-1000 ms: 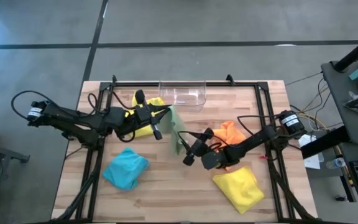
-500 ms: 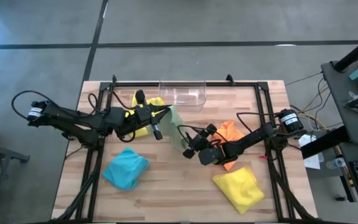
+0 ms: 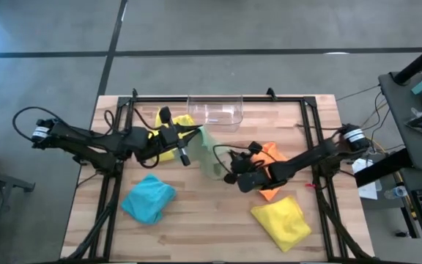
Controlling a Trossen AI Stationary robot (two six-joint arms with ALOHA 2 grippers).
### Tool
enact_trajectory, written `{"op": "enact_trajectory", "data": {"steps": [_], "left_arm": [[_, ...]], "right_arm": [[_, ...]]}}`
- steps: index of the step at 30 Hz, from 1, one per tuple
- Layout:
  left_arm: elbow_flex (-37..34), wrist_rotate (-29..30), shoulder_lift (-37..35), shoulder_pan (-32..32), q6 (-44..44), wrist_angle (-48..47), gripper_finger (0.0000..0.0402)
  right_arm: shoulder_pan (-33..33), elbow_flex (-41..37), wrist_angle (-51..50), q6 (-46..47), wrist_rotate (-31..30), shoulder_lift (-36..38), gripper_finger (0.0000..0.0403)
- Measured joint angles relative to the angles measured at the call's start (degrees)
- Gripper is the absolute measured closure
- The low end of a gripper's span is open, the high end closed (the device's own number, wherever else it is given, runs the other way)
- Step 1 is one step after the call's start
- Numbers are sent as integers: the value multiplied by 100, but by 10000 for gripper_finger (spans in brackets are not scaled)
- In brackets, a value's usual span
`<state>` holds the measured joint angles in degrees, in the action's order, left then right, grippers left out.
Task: Fold microfiber towels
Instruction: Fold the light green microfiber cloth
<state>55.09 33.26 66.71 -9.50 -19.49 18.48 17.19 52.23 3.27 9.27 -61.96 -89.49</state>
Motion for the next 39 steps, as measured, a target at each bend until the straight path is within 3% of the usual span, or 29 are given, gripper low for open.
{"op": "enact_trajectory", "data": {"steps": [6, 19, 31, 35, 39], "left_arm": [[-26, 0, -38, 0, 117, -361, 402], [24, 69, -154, 32, -329, -449, 402], [257, 159, -341, 205, -1591, -400, 402], [293, 159, -354, 205, -2115, -416, 402], [282, 118, -439, 201, -2343, -626, 402]], "right_arm": [[133, 0, -771, -167, -413, 1024, 395], [154, 288, -740, -1696, -426, 2663, 395], [156, 1896, -827, -3406, -400, 2314, 395], [169, 2347, -1296, -3411, -403, 2166, 395], [264, 2405, -1965, -2845, -399, 2102, 395]]}}
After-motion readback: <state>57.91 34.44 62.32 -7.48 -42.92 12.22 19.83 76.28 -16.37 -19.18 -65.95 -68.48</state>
